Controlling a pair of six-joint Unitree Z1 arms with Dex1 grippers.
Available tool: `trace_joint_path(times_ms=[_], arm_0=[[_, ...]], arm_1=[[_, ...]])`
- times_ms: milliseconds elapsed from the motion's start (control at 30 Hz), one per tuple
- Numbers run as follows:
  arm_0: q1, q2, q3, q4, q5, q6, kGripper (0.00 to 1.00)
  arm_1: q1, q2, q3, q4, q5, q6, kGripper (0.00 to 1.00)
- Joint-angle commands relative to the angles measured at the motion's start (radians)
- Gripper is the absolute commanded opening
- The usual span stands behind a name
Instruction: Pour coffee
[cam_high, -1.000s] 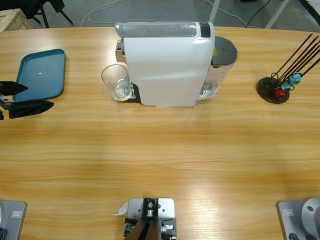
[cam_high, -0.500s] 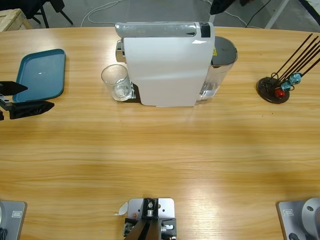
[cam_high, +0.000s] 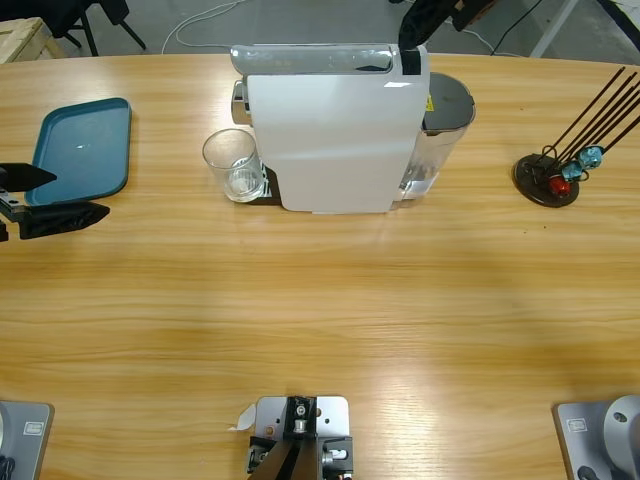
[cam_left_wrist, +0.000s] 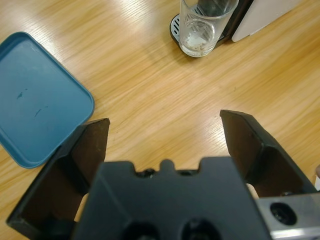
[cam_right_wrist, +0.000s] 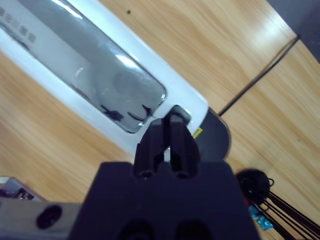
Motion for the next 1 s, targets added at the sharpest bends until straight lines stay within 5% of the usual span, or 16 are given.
trace_joint_path(times_ms=[33,1000], arm_0=[[0.009,0.029,0.033,-0.012,-0.017,-0.005,0.968],[0.009,0.036,0.03,-0.012,-0.025,-0.005,0.968]], arm_1=[[0.01,0.02,-0.001,0.014,-0.057,-0.002,0.0],[0.033,0.012,0.167,-0.068,-0.048,0.036,0.0]])
